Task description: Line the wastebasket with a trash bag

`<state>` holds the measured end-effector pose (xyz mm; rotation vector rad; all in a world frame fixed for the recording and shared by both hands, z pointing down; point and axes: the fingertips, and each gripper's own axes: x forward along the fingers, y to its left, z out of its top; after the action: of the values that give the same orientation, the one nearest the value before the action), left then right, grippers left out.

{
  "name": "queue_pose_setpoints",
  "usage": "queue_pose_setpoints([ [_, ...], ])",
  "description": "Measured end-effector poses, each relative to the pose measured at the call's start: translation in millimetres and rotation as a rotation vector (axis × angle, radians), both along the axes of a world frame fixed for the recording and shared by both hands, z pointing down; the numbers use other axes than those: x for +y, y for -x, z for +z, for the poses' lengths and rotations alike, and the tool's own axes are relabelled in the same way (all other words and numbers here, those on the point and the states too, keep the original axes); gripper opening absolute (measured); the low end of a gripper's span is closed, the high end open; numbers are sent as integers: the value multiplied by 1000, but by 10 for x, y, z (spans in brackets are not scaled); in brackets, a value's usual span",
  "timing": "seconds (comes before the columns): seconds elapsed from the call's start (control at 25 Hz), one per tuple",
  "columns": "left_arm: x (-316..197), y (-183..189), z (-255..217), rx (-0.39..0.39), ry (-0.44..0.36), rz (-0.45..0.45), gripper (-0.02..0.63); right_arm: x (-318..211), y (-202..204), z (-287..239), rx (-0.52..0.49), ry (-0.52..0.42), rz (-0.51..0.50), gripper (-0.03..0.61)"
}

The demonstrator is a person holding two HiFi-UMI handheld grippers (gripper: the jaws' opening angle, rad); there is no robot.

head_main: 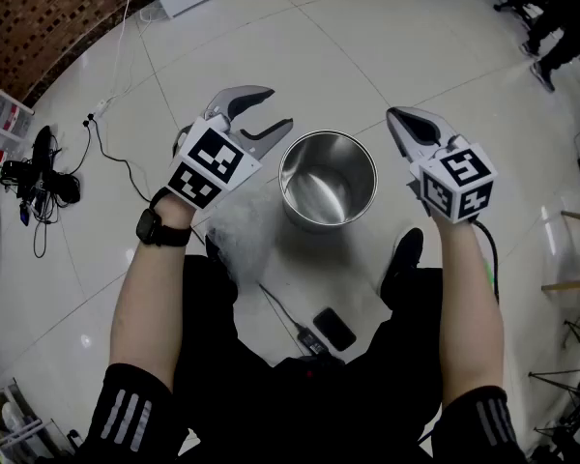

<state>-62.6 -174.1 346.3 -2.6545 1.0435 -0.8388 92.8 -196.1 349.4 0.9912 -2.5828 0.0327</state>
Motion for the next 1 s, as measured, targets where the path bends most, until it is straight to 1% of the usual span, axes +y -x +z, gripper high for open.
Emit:
queue_pose_setpoints([
  [0.2,38,65,-16,-1,0,-7,201,29,77,-14,5,-12,-10,7],
  [0.4,34,217,-32,6,0,-35,201,28,186,15,8,-24,-25,12],
  [0.64,88,502,-115,35,-14,-71,201,122,443,15,80,-69,-76,70],
  [0.8,123,679,-141,44,-17,-92,201,186,662,104,105,-60,-101,112],
  [1.0,152,828,-238,68,-31,-110,201,275,1029,269,208,-78,-166,141],
])
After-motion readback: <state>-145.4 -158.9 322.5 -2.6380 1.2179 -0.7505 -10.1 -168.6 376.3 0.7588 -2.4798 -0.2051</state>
